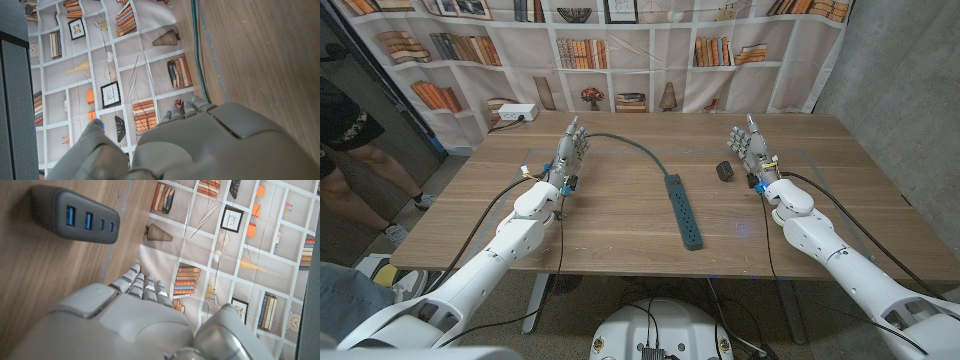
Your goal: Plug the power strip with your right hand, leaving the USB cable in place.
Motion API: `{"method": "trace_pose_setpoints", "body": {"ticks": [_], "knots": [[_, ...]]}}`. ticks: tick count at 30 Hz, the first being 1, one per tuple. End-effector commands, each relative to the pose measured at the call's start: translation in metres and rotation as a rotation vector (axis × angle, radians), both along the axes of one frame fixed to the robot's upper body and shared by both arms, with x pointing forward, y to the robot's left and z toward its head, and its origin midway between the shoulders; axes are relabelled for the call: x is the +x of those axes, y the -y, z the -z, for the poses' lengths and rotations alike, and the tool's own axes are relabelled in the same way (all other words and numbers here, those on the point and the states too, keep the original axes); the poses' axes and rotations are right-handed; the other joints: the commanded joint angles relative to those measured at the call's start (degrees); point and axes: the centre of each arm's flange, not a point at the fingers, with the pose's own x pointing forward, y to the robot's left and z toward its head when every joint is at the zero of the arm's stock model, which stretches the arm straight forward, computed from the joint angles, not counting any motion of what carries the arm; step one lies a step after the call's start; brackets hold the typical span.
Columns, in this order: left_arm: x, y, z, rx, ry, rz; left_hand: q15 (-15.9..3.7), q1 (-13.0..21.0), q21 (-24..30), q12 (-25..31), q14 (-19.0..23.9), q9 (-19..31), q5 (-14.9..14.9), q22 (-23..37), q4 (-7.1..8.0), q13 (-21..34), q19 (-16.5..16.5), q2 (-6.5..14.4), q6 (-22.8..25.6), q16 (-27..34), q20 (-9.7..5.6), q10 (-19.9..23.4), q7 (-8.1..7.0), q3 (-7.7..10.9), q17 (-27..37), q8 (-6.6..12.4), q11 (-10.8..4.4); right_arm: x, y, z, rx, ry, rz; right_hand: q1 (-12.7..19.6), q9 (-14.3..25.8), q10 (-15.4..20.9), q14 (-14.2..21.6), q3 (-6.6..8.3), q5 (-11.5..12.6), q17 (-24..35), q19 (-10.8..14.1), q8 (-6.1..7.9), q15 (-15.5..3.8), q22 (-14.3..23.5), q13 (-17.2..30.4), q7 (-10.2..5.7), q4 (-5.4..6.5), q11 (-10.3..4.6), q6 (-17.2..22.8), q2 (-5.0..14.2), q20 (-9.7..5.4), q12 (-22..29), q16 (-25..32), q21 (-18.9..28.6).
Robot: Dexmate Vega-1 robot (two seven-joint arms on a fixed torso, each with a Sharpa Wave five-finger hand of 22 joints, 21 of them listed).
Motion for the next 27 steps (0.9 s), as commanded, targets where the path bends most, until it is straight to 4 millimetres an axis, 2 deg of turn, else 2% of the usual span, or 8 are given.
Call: {"method": "trace_pose_setpoints", "body": {"ticks": [1,9,16,27], "knots": [[-0.002,-0.004,0.001,-0.009,0.011,-0.003,-0.12,0.5,0.4,0.2,-0.5,0.3,0.4,0.2,0.03,0.3,-0.5,-0.1,-2.1,0.3,0.11,-0.3,0.23,0.37,0.1,0.42,0.15,-0.003,-0.005,0.003,-0.001,0.007,0.010,0.9,0.3,0.4,0.8,0.49,0.2,0.1,0.4,0.27,-0.19,0.1,0.3,2.68,-0.21,0.36,0.0,0.11,0.52,0.5,0.3,0.4],[-0.004,-0.002,-0.003,0.013,0.025,-0.005,-0.09,0.7,0.4,0.2,-0.3,0.3,0.4,0.2,-0.06,0.3,-0.6,-0.1,-2.1,0.3,0.17,-0.2,0.20,0.31,0.1,0.40,0.14,-0.010,-0.002,0.000,-0.006,0.036,0.042,3.4,0.2,2.6,2.9,1.53,-0.2,0.0,2.5,0.89,-1.12,0.0,0.3,2.22,-1.41,-0.55,1.9,1.08,0.03,1.1,0.7,0.9],[-0.010,0.000,-0.011,0.031,0.046,-0.002,-0.07,1.0,0.3,0.3,-0.3,0.3,0.4,0.2,-0.22,0.3,-0.7,-0.1,-2.1,0.3,0.19,-0.2,0.23,0.30,0.1,0.40,0.14,-0.018,0.000,-0.003,-0.033,0.075,0.060,4.9,0.2,3.6,3.7,2.11,-0.4,0.0,3.4,1.08,-1.30,0.0,0.3,2.00,-2.20,-0.70,2.7,1.43,-0.12,1.3,0.8,1.0],[-0.021,0.005,-0.024,0.048,0.098,0.027,0.00,1.5,0.4,0.4,0.4,0.3,0.4,0.2,-0.49,0.3,-0.3,0.0,-1.3,0.5,0.34,0.4,0.17,0.30,0.1,0.65,-0.01,-0.040,0.007,0.001,-0.069,0.113,0.119,8.1,0.2,5.1,5.4,3.19,-1.0,0.0,4.8,1.35,-1.59,0.0,0.3,1.73,-3.89,-1.11,4.1,1.74,-0.24,1.5,0.9,1.1]]}}
